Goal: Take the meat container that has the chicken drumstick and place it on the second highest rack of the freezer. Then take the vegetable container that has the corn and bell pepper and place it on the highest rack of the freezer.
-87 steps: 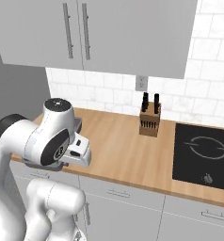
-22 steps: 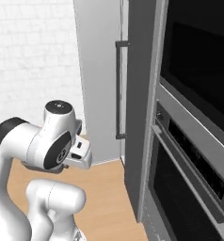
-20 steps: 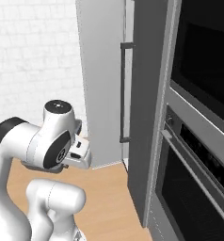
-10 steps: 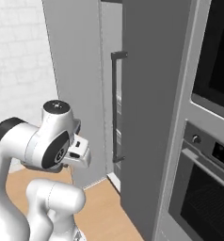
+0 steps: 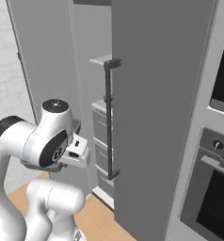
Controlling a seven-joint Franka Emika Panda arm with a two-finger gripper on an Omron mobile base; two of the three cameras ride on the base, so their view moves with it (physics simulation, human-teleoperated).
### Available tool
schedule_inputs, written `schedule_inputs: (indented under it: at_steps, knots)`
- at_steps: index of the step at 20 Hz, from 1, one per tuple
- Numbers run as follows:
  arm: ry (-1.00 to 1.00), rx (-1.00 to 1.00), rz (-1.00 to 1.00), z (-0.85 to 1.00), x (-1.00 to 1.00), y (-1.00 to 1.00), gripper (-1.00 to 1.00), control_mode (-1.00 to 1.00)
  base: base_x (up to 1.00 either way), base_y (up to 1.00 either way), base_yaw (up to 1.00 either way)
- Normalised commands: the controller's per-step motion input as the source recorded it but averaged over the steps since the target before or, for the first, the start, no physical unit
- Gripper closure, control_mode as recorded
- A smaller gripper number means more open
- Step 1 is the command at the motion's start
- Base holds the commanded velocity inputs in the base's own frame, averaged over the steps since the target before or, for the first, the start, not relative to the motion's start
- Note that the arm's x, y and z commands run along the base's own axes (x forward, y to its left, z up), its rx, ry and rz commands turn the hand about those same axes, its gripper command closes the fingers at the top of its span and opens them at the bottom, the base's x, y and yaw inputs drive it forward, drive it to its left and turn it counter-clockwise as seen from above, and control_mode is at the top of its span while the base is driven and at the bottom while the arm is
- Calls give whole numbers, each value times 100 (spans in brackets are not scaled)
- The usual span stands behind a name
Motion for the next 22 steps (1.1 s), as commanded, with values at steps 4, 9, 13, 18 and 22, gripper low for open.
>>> schedule_inputs:
  at_steps: [4, 9, 13, 18, 22]
  knots:
    - [0, 0, 0, 0, 0, 0, 100, 100, 2, 8, -24]
    - [0, 0, 0, 0, 0, 0, 100, 100, 13, 58, -28]
    - [0, 0, 0, 0, 0, 0, 100, 100, 14, 92, -24]
    - [0, 0, 0, 0, 0, 0, 100, 100, 29, 19, -32]
    - [0, 0, 0, 0, 0, 0, 100, 100, 30, -16, -35]
